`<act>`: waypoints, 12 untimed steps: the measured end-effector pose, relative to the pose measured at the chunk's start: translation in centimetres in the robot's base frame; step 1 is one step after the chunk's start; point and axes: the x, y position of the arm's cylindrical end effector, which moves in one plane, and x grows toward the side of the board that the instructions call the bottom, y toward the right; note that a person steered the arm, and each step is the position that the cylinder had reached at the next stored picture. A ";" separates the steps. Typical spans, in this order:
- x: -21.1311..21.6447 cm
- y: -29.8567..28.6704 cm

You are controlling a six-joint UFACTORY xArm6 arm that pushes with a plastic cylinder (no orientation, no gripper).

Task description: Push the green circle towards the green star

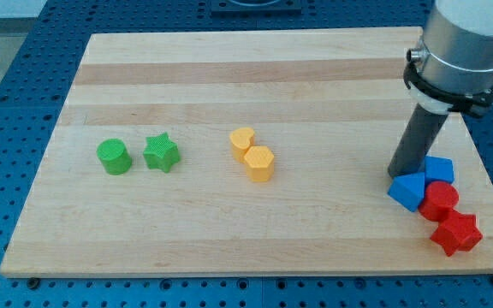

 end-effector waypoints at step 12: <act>7.6 -32.9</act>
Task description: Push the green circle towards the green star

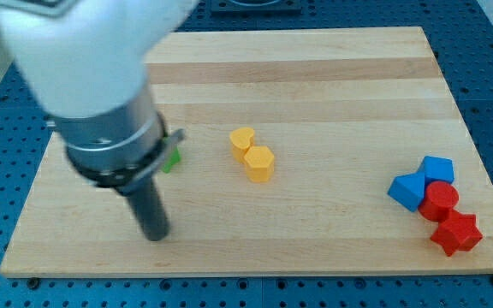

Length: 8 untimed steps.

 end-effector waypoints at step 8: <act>-9.0 -5.9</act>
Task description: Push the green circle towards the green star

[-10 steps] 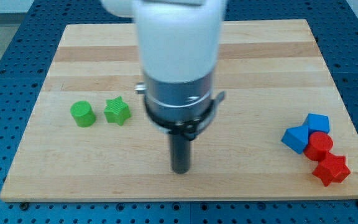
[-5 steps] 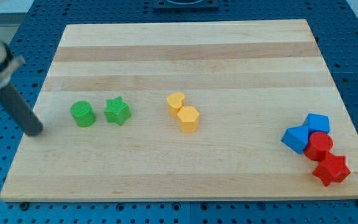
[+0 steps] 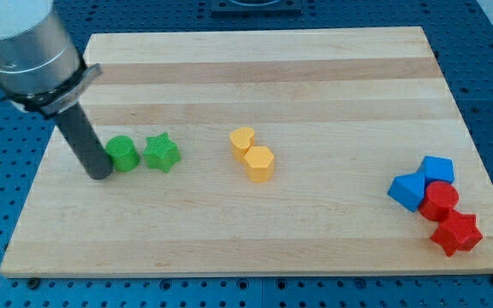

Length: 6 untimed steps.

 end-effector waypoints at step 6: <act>-1.1 7.6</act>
